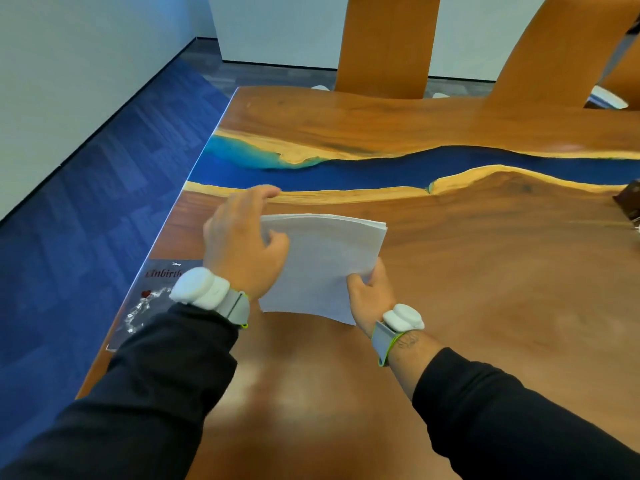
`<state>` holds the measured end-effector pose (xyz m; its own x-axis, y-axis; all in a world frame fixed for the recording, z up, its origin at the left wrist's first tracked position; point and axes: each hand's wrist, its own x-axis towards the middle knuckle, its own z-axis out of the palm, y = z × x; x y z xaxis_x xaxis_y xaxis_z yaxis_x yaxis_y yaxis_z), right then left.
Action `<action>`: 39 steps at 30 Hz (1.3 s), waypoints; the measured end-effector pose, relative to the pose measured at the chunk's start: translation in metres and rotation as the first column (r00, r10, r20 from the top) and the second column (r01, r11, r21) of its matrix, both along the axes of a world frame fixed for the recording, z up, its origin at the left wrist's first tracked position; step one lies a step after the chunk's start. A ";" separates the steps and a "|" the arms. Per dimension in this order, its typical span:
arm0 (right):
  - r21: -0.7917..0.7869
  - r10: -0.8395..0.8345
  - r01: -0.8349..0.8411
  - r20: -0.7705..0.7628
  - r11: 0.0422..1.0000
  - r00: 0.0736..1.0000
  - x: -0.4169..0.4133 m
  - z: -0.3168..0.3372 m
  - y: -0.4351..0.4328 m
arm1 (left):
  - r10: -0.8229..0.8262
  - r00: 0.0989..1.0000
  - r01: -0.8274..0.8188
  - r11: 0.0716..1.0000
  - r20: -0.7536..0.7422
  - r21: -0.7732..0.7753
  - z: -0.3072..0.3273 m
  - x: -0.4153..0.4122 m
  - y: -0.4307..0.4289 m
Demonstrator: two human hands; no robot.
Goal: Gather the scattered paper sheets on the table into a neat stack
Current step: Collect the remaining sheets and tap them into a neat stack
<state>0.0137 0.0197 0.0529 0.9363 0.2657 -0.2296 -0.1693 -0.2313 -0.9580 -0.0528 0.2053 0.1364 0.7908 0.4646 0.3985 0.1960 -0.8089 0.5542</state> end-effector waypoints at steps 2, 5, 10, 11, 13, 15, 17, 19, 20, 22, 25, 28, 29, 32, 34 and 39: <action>-0.002 -0.016 0.016 -0.002 1.000 1.000 -0.001 -0.001 0.001 | -0.049 0.975 0.105 0.962 -0.219 0.252 0.016 0.010 -0.006; -0.016 -0.017 0.017 -0.010 1.000 1.000 -0.002 -0.003 0.001 | -0.132 0.916 0.268 0.905 -0.379 0.331 0.025 0.026 -0.027; -0.011 0.011 -0.011 -0.004 1.000 1.000 0.002 -0.011 -0.002 | -0.162 0.853 0.369 0.860 -0.497 0.353 0.017 0.048 -0.041; -0.021 0.020 -0.020 -0.003 1.000 1.000 0.003 -0.013 -0.004 | -0.171 0.850 0.380 0.854 -0.498 0.355 0.017 0.051 -0.041; -0.046 0.034 -0.034 -0.007 0.998 0.999 0.006 -0.016 -0.007 | -0.207 0.838 0.412 0.846 -0.504 0.338 0.016 0.055 -0.038; -0.076 0.014 -0.014 0.002 0.997 1.000 0.011 -0.021 -0.014 | -0.250 0.844 0.432 0.842 -0.475 0.324 0.016 0.055 -0.034; -0.063 -0.060 0.059 -0.027 0.996 0.998 0.017 -0.029 -0.024 | -0.258 0.887 0.385 0.871 -0.382 0.305 0.019 0.052 -0.027; -0.077 -0.185 0.178 -0.100 0.981 0.978 0.025 -0.037 -0.041 | -0.252 0.923 0.326 0.913 -0.290 0.245 0.022 0.046 -0.014; -0.110 -0.254 0.241 -0.129 0.964 0.959 0.029 -0.041 -0.050 | -0.253 0.929 0.307 0.935 -0.271 0.180 0.023 0.044 -0.005; -0.116 -0.333 0.314 -0.222 0.942 0.916 0.037 -0.045 -0.062 | -0.301 0.920 0.290 0.954 -0.252 -0.080 0.022 0.038 0.013; -0.006 -0.287 0.304 -0.352 0.953 0.891 0.048 -0.037 -0.061 | -0.356 0.922 0.248 0.843 -0.151 -0.478 0.005 0.031 0.031; 0.093 -0.270 0.297 -0.230 0.950 0.935 0.058 -0.024 -0.055 | -0.278 0.957 0.155 0.744 -0.089 -0.650 -0.024 0.023 0.032; 0.090 -0.270 0.286 -0.159 0.954 0.950 0.060 -0.018 -0.054 | -0.232 0.970 0.130 0.737 -0.067 -0.663 -0.034 0.021 0.030; 0.042 -0.273 0.272 0.037 0.961 0.961 0.060 -0.007 -0.053 | -0.072 0.997 0.040 0.792 -0.027 -0.609 -0.061 0.011 0.022; -0.016 -0.273 0.276 0.110 0.961 0.956 0.057 -0.007 -0.052 | 0.037 0.999 -0.027 0.802 0.004 -0.597 -0.073 0.005 0.010; -0.093 -0.202 0.206 0.052 0.974 0.978 0.049 -0.027 -0.056 | 0.126 0.990 -0.136 0.667 -0.069 -0.732 -0.108 -0.014 -0.011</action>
<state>0.0630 -0.0365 0.0258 0.9779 0.0469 -0.2039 -0.1822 -0.2885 -0.9400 -0.0668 0.1941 0.0288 0.7006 0.7025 -0.1247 0.2784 -0.1082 0.9543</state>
